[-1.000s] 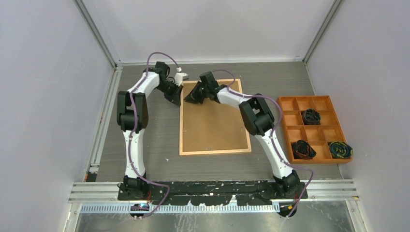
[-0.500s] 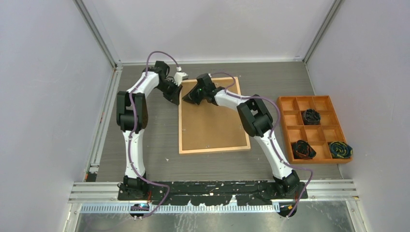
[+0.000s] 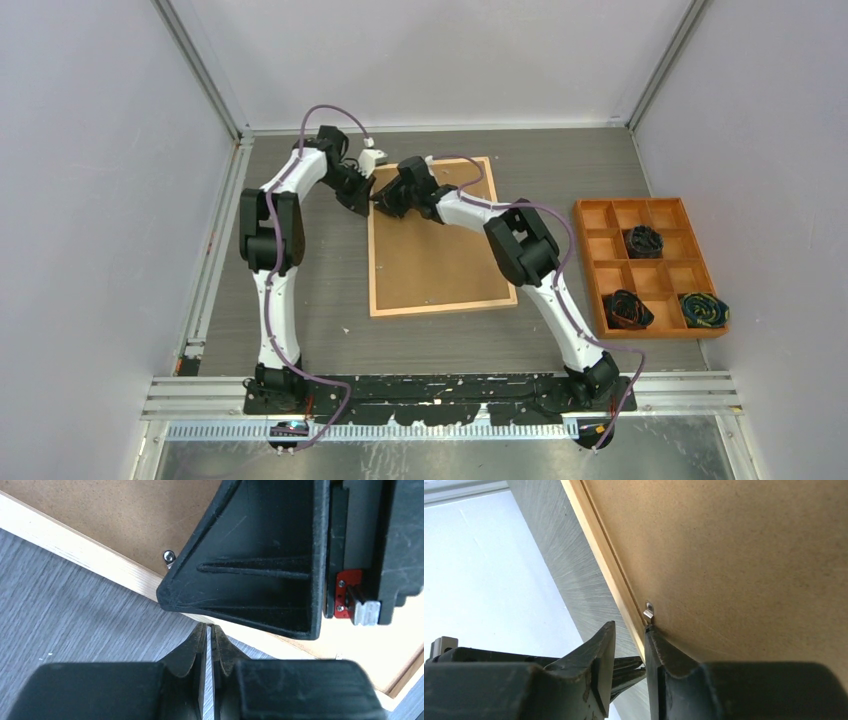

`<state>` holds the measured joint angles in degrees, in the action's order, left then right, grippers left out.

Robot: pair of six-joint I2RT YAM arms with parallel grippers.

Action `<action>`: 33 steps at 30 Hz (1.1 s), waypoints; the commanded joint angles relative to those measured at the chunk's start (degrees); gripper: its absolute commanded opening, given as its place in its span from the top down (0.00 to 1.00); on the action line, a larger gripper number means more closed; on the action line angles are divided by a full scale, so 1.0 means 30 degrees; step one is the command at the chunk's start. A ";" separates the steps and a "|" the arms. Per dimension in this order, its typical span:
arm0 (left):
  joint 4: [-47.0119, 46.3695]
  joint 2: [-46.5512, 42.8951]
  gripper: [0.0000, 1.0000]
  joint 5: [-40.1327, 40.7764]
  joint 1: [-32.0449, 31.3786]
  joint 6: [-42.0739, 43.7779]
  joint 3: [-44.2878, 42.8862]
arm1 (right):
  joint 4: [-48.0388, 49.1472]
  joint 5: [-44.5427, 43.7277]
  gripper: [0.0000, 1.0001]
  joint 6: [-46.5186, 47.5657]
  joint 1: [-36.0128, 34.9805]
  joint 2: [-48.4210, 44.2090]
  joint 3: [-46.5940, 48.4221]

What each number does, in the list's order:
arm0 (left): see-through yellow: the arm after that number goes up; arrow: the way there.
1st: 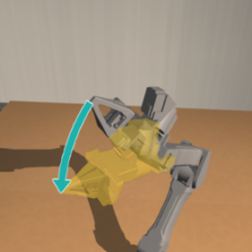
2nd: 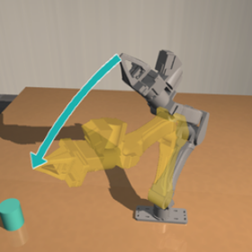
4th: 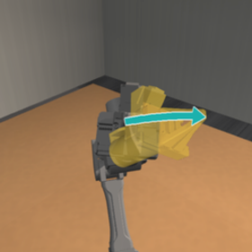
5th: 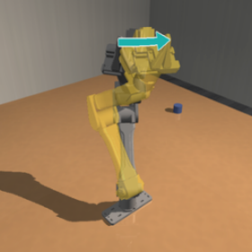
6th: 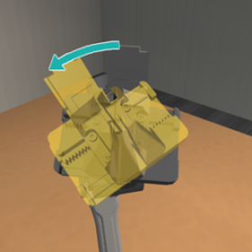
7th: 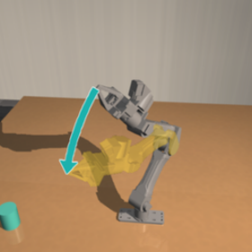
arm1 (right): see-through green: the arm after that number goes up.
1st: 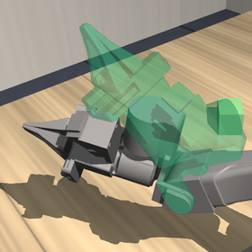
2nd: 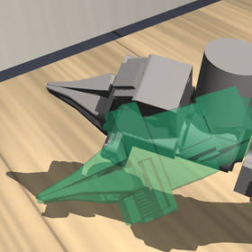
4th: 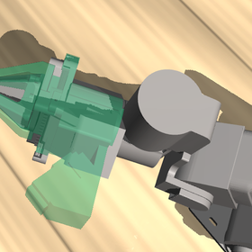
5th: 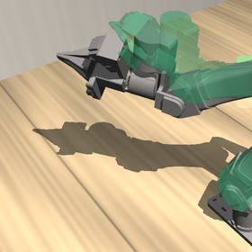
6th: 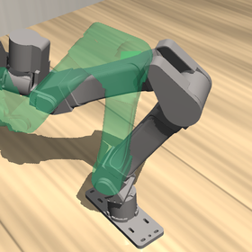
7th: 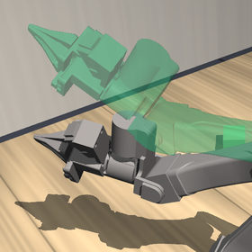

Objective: Put the photo into the frame
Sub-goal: Install the photo frame at the center of the board, then adjust the photo frame at the center of the board.

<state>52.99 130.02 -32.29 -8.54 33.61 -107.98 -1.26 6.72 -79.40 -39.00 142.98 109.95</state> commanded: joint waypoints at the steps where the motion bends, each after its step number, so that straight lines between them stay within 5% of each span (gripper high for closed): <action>1: 0.2067 0.0027 0.91 -0.2724 0.0136 0.0374 0.0126 | 0.2582 0.0856 0.65 -0.0275 -0.0325 -0.0405 -0.0598; 8: 0.2785 -0.0402 0.91 -0.2526 0.1617 0.0862 -0.0213 | 0.2708 0.1065 0.51 0.2744 0.1749 -0.5065 -0.5195; 14: 0.1984 -0.1049 0.91 -0.1906 0.1203 0.1010 0.1612 | -0.0651 0.1959 0.37 0.6464 0.3635 -0.8286 -0.7117; 21: 0.0716 -0.2053 0.91 -0.0325 -0.0151 0.1506 0.3951 | -0.3688 -0.1788 0.24 0.9875 0.6755 -1.1318 -0.9687; 33: 0.0061 -0.3893 0.91 0.1022 -0.2576 0.2333 0.7236 | -0.3454 0.0054 0.09 0.9537 1.0045 -0.6860 -0.7771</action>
<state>54.57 120.92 -31.14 -13.17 38.44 -89.36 -11.70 2.90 -50.76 -8.10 117.58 81.38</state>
